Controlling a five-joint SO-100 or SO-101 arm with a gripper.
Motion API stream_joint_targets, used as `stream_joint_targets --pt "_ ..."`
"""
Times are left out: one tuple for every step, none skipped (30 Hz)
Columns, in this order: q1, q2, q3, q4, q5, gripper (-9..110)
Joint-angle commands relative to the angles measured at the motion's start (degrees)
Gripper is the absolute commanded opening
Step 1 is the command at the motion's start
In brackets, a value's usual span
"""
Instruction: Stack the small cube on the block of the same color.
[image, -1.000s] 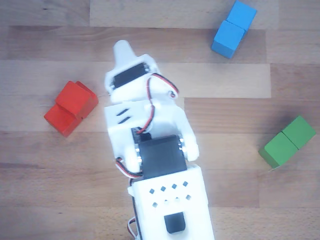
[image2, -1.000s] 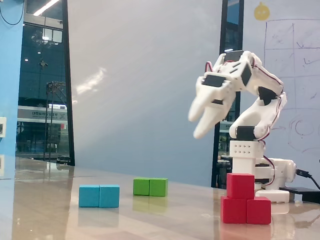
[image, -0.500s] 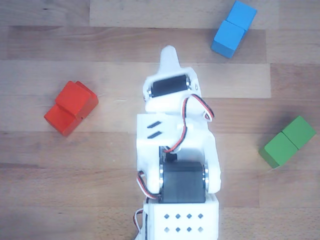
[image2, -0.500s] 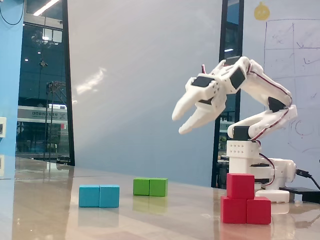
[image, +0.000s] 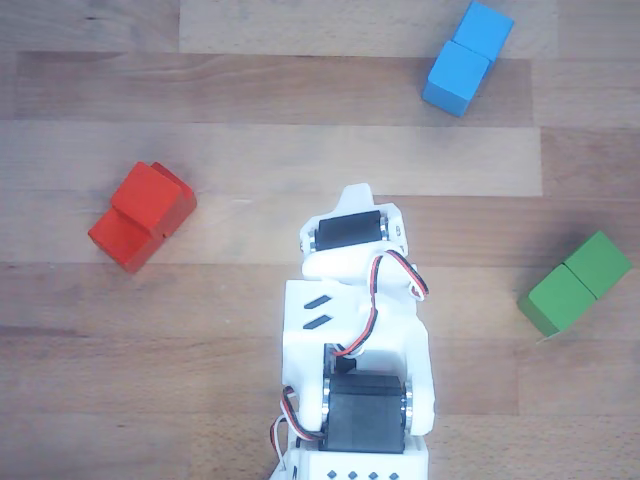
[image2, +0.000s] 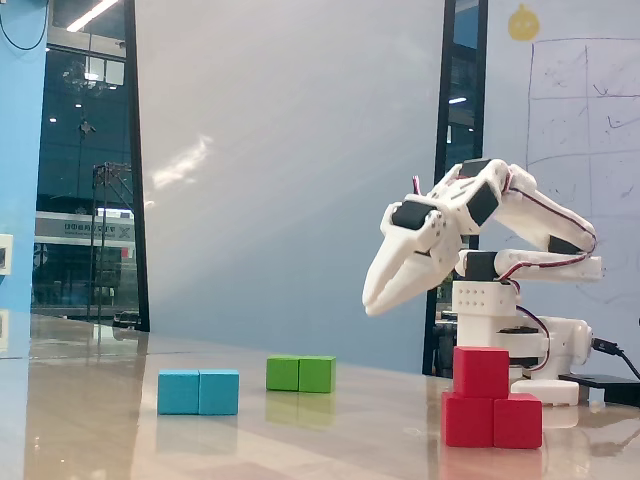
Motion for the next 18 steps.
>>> stream_joint_targets --pt "0.4 3.6 2.3 -0.7 0.8 0" --pt "0.4 4.7 3.2 -0.7 0.7 0" --pt "0.4 6.0 3.9 -0.4 0.4 0" --pt "0.4 7.0 4.7 -0.3 0.1 0" --pt "0.3 7.7 5.4 -0.6 0.2 0" --pt "0.3 8.4 5.9 -0.6 0.4 0" --pt "0.4 9.1 6.6 -0.5 0.6 0" --pt "0.4 9.5 7.2 0.3 0.1 0" --pt "0.4 9.7 7.9 0.4 0.5 0" --pt "0.4 9.8 8.6 0.4 0.5 0" --pt "0.4 9.8 9.5 0.4 0.5 0" --pt "0.4 9.8 10.1 0.4 0.2 0" --pt "0.4 10.2 10.3 0.4 0.5 0" --pt "0.4 10.4 10.5 0.4 0.7 0" --pt "0.4 10.5 10.6 0.3 0.8 0" --pt "0.4 10.5 10.7 0.1 0.8 0" --pt "0.4 10.5 10.8 -0.2 0.8 0" --pt "0.4 10.5 11.0 -0.2 0.8 0"
